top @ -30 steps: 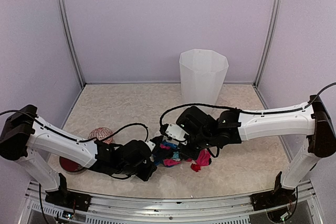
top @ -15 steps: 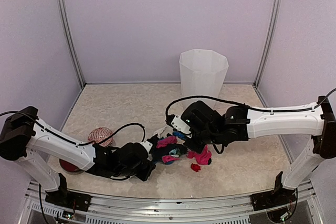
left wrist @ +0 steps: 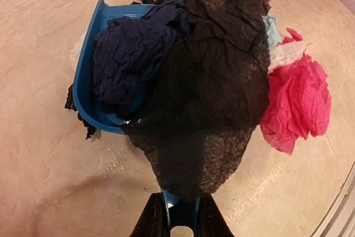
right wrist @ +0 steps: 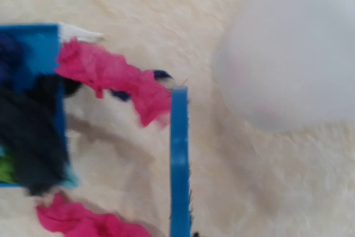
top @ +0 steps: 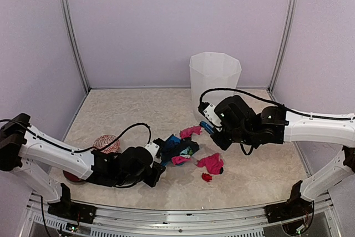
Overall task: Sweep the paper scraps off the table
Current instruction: Dump the paper scraps in the dustpan into the trash bin.
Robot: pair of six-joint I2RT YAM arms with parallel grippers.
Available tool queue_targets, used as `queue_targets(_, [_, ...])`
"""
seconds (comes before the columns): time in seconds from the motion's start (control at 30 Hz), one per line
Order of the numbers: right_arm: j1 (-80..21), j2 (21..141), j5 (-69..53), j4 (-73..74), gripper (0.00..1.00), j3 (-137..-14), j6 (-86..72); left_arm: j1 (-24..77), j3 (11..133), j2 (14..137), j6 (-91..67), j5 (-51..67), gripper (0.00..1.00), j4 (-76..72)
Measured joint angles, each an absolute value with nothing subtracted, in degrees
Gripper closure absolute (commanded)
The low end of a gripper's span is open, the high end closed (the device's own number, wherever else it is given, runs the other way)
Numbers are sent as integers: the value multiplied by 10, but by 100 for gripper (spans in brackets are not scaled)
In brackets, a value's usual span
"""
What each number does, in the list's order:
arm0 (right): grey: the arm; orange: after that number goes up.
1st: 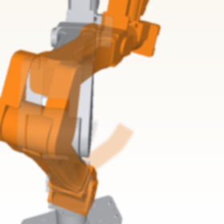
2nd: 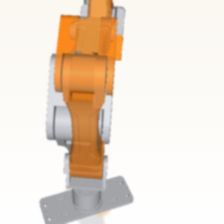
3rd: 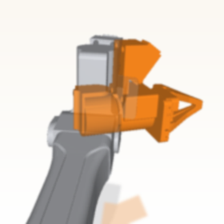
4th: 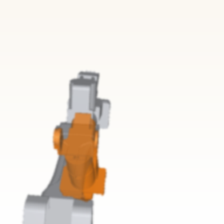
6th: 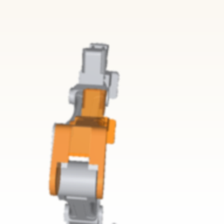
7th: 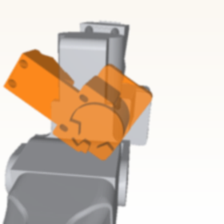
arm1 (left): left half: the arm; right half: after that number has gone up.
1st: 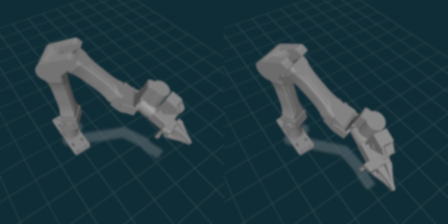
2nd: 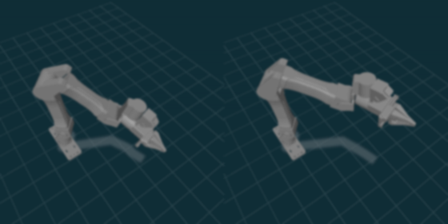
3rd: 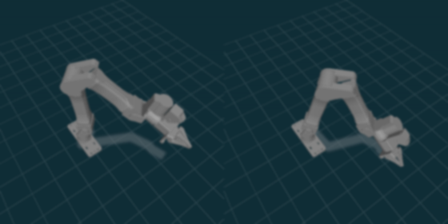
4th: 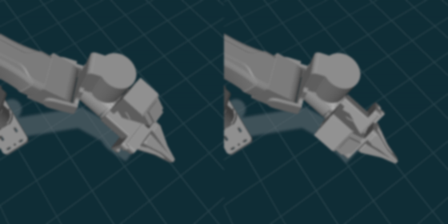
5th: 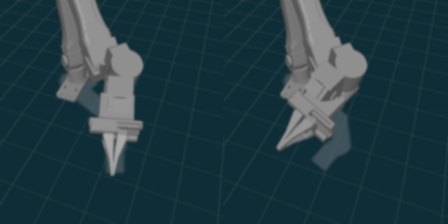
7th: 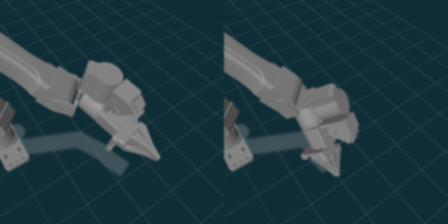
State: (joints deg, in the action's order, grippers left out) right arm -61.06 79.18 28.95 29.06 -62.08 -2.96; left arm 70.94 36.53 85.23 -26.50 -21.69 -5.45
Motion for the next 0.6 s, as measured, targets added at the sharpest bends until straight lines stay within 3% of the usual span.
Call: queue_targets(0.6, [-493, 682, 248, 221, 100, -492, -97, 712, 484, 790, -223, -249, 100, 73])
